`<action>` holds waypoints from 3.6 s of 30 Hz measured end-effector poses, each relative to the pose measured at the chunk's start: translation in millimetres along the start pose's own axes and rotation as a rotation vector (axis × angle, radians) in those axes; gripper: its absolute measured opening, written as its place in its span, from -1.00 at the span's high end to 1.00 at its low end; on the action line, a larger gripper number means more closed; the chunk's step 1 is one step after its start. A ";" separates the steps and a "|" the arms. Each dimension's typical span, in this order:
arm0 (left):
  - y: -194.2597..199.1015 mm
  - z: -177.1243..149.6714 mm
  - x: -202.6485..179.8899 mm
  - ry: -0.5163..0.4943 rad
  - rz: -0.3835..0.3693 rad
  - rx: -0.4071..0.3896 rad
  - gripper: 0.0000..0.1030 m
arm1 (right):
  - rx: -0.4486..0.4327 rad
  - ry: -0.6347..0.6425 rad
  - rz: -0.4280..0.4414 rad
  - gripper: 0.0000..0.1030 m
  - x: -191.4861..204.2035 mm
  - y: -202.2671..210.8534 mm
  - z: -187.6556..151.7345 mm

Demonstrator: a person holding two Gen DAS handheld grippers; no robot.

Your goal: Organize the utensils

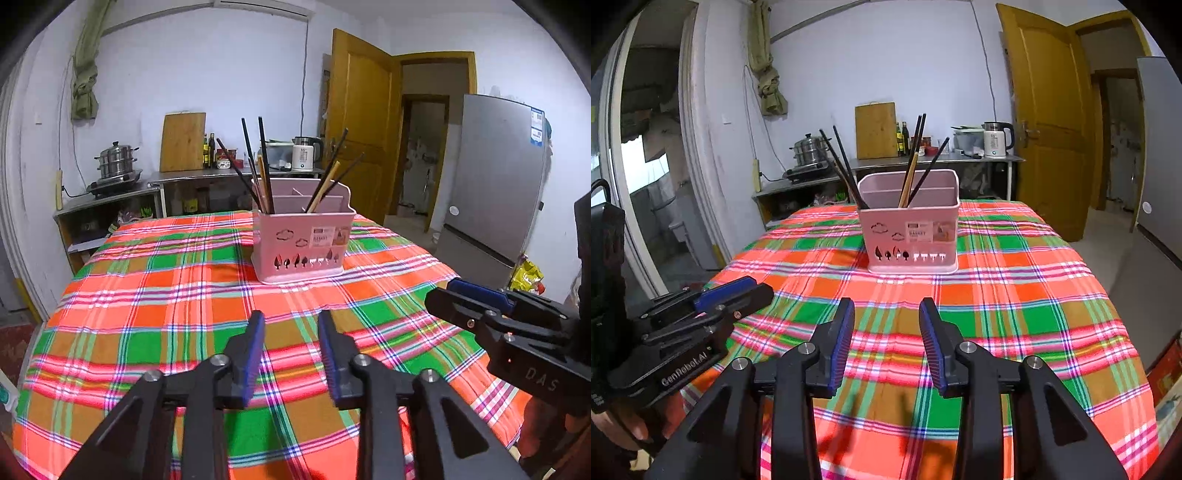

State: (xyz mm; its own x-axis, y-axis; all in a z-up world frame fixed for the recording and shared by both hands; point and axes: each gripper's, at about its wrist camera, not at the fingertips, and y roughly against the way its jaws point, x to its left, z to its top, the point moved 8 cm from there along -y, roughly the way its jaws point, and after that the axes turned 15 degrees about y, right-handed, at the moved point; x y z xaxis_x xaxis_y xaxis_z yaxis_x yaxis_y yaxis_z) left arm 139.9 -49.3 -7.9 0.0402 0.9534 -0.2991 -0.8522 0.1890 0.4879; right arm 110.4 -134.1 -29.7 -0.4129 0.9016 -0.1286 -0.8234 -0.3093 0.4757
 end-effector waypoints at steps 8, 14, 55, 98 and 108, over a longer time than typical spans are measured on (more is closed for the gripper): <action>4.0 -4.2 -1.9 0.007 -0.005 -0.023 0.41 | -0.021 0.003 -0.030 0.27 -3.5 6.4 -1.0; 6.4 -2.4 0.8 0.017 0.005 -0.027 0.41 | -0.016 -0.012 -0.041 0.27 -7.6 7.3 -2.6; 4.1 -8.8 4.9 0.014 0.040 -0.014 0.41 | -0.004 -0.008 -0.041 0.27 -2.1 7.1 -3.6; 4.2 -11.4 2.4 0.003 0.048 -0.007 0.41 | 0.006 -0.013 -0.046 0.27 -1.2 8.7 -7.9; 3.6 -12.9 2.3 -0.003 0.059 -0.006 0.41 | 0.005 -0.013 -0.047 0.27 -1.7 9.0 -6.9</action>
State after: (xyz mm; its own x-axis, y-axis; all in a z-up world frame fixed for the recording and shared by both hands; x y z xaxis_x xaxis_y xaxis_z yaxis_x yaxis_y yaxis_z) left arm 130.2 -49.5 -17.4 -0.0088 0.9636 -0.2671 -0.8565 0.1306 0.4994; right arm 101.0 -140.5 -31.2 -0.3691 0.9189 -0.1393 -0.8397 -0.2655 0.4738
